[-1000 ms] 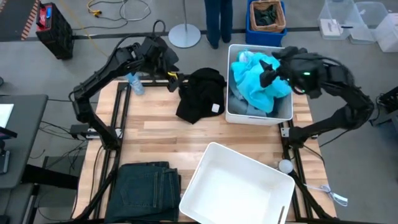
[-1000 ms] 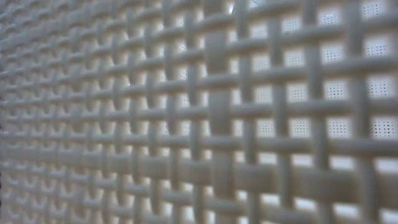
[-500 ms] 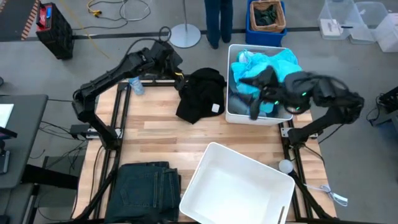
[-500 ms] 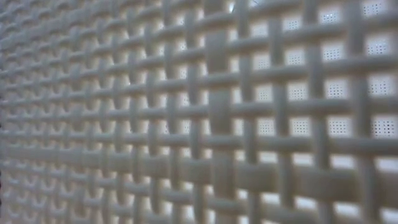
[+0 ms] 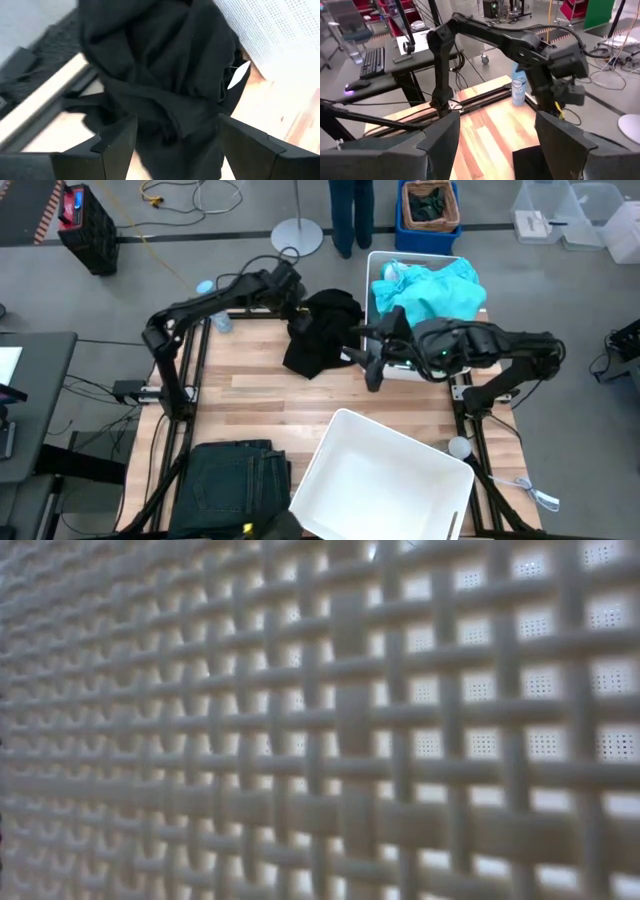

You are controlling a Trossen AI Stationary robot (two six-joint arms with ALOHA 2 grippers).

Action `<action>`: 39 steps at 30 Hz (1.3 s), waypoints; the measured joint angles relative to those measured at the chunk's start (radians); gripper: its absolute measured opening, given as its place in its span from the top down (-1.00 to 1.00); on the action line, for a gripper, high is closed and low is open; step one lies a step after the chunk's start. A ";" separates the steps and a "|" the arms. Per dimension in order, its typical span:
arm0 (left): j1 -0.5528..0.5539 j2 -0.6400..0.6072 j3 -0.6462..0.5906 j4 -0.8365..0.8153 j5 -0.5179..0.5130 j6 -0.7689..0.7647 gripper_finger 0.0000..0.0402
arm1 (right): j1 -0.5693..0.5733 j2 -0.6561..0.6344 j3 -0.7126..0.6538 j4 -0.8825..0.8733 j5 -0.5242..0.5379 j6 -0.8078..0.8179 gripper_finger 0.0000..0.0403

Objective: Sort clothes
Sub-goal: Put the black shirt into the bottom white laundry bin

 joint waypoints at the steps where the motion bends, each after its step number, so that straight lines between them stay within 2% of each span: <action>1: 0.000 0.017 0.000 0.009 0.016 -0.006 -0.32 | 0.000 0.002 0.000 0.003 0.000 0.008 -0.37; 8: 0.000 0.126 0.000 0.026 0.122 -0.108 -0.32 | 0.000 0.007 0.000 0.009 0.000 0.074 -0.37; 17: 0.000 0.212 0.002 0.033 0.124 -0.127 -0.32 | 0.000 0.006 0.000 0.023 0.000 0.101 -0.37; 22: 0.000 0.211 0.002 0.083 0.124 -0.129 -0.27 | -0.002 0.006 0.000 0.036 0.000 0.101 -0.37; 25: 0.000 0.213 0.002 0.078 0.123 -0.123 -0.13 | -0.002 0.006 0.000 0.037 0.001 0.101 -0.37; 28: 0.000 0.213 0.002 0.077 0.123 -0.118 0.11 | -0.002 0.006 0.000 0.037 0.001 0.101 -0.37; 32: 0.000 0.213 0.002 0.075 0.129 -0.116 0.52 | -0.002 0.006 0.000 0.036 0.001 0.101 -0.37; 35: 0.000 0.213 0.002 0.074 0.170 -0.096 0.87 | -0.002 0.006 0.000 0.036 0.001 0.101 -0.37; 39: -0.005 0.200 0.002 0.055 0.201 -0.075 0.98 | -0.002 0.006 0.000 0.036 0.001 0.101 -0.37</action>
